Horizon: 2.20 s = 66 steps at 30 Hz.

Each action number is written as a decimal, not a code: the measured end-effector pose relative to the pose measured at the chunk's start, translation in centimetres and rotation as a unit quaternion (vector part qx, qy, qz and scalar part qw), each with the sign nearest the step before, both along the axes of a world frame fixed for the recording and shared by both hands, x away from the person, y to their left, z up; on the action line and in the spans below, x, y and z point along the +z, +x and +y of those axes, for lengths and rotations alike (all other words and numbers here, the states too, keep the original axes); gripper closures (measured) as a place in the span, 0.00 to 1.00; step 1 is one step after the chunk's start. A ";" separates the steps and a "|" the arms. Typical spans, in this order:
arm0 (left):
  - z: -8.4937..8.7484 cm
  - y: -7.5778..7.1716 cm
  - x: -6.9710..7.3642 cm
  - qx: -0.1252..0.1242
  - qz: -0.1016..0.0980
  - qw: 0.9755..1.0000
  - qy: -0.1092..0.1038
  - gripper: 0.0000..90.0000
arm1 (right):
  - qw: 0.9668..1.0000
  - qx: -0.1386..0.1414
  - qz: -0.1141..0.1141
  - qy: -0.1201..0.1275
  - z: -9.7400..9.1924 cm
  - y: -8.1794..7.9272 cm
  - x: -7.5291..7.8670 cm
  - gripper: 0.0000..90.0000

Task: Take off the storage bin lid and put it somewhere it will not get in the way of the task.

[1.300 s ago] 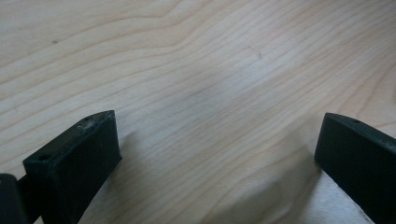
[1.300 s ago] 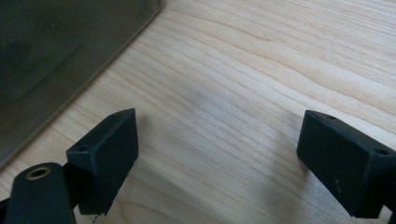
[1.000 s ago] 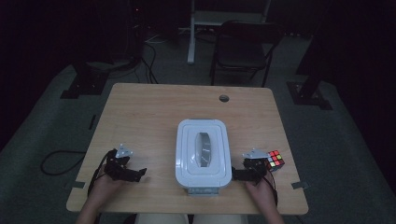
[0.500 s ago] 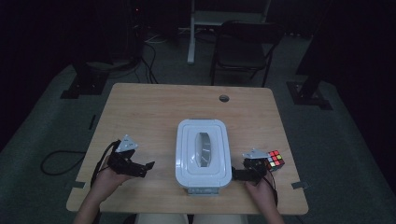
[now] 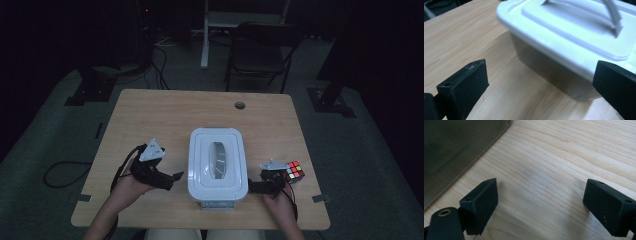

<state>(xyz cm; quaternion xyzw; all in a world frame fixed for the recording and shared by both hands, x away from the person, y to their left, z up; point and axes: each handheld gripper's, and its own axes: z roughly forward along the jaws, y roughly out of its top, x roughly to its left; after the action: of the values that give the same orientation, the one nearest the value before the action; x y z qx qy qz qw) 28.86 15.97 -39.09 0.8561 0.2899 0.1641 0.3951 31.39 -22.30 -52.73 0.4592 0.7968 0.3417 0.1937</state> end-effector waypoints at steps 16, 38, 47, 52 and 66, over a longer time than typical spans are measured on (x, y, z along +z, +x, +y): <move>-4.8 0.8 0.1 -0.068 0.005 0.998 -0.009 0.01 | 1.000 0.000 0.000 0.000 0.0 0.0 0.0 0.14; -10.1 2.4 0.2 -0.115 0.028 0.993 -0.023 0.01 | 1.000 0.000 0.000 0.000 0.0 0.0 0.0 0.14; -11.2 2.9 0.1 -0.129 0.045 0.990 -0.029 0.10 | 1.000 0.000 0.000 0.000 0.0 0.0 0.0 0.14; -11.9 2.8 0.0 -0.132 0.045 0.990 -0.017 0.21 | 1.000 0.000 0.000 0.000 0.0 0.0 0.0 0.14; -12.1 2.6 -0.2 -0.127 0.047 0.991 -0.003 0.46 | 1.000 0.000 0.000 0.000 0.0 0.0 0.0 0.14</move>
<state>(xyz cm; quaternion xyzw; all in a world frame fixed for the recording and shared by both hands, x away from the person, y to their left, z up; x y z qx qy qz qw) 31.47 3.89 -39.33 0.8914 0.1976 0.0710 0.4016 31.38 -22.29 -52.73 0.4595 0.7966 0.3418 0.1935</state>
